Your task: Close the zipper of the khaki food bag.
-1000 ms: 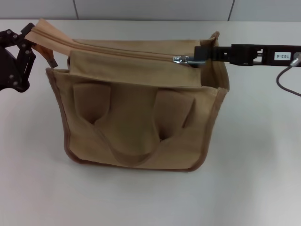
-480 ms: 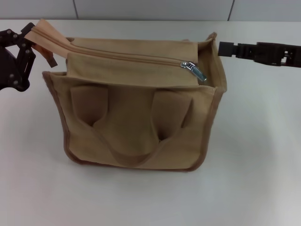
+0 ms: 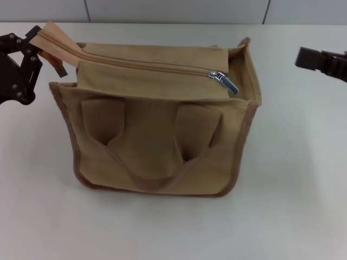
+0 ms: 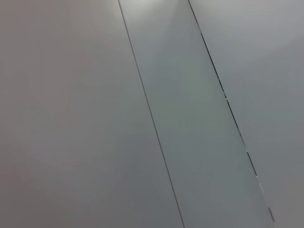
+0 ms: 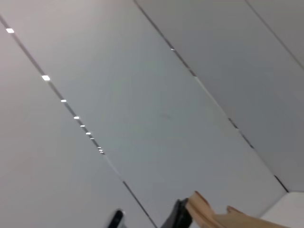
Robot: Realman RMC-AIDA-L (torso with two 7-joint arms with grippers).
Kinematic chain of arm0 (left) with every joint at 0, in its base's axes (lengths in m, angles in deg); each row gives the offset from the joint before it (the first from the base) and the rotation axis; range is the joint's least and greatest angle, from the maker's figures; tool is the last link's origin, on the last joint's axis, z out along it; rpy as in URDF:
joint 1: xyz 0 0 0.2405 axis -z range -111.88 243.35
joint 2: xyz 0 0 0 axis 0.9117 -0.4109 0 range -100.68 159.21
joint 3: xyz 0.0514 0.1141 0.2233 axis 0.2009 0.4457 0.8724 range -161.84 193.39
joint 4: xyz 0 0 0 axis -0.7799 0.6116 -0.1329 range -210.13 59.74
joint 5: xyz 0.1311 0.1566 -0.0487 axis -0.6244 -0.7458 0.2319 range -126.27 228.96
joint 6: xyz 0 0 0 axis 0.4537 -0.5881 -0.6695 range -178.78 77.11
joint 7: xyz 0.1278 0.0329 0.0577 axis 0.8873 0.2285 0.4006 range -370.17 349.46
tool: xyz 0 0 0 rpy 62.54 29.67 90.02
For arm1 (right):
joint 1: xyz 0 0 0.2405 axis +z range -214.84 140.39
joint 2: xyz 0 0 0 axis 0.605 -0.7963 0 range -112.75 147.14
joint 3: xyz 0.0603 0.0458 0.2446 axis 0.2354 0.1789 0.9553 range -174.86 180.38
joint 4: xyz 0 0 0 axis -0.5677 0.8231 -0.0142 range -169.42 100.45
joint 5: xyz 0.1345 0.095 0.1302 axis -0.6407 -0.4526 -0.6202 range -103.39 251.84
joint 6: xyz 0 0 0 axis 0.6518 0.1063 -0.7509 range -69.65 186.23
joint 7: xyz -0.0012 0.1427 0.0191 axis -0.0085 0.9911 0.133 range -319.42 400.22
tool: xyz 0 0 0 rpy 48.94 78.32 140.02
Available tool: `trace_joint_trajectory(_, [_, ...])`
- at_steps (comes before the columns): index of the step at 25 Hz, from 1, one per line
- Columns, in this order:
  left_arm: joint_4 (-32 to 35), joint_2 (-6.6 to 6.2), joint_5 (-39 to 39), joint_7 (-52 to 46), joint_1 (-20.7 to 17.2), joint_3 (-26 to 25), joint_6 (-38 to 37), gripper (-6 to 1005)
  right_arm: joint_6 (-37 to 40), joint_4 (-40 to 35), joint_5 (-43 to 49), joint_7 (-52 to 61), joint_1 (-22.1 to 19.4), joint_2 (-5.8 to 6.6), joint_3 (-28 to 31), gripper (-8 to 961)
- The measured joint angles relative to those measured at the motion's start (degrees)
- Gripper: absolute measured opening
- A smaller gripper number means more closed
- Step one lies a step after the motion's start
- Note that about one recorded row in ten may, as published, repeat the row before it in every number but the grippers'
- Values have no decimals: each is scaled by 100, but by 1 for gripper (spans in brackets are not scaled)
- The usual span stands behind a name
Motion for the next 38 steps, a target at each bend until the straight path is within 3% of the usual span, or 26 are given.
trace_joint_trajectory(3, [-20, 5, 0, -1, -6, -6, 25, 112, 196, 543, -20, -688, 13, 124, 31, 46])
trace_joint_trajectory(6, [-57, 7, 0, -3, -15, -7, 51, 113, 222, 793, -21, -1265, -34, 127, 21, 81])
trace_joint_trajectory(9, [-60, 8, 0, -3, -21, -7, 98, 114, 232, 812, 2, -2128, -160, 45, -35, 116])
trace_joint_trajectory(13, [-61, 8, -14, -16, -30, 0, 188, 115, 273, 815, 30, -3388, -430, -172, -312, 163])
trace_joint_trajectory(19, [-23, -26, -63, -396, -25, 60, 229, 117, 199, 886, 600, -4248, -544, -298, -609, 440])
trace_joint_trajectory(25, [158, -151, -95, -1322, -50, 63, 178, 314, -149, 1240, 1139, -4328, -317, -305, -616, 680])
trace_joint_trajectory(28, [557, -277, -149, -2140, -144, 238, 112, 381, -290, 1369, 1232, -4389, -237, -308, -667, 768])
trace_joint_trajectory(31, [940, -513, -326, -2863, -266, 545, -9, 448, -423, 1412, 1241, -4397, -186, -308, -746, 801])
trace_joint_trajectory(37, [1211, -1158, -876, -3948, -309, 794, -738, 601, -575, 1460, 1246, -4399, -112, -305, -961, 806])
trace_joint_trajectory(38, [1212, -1221, -905, -4066, -306, 871, -796, 643, -590, 1478, 1246, -4400, -96, -305, -984, 806])
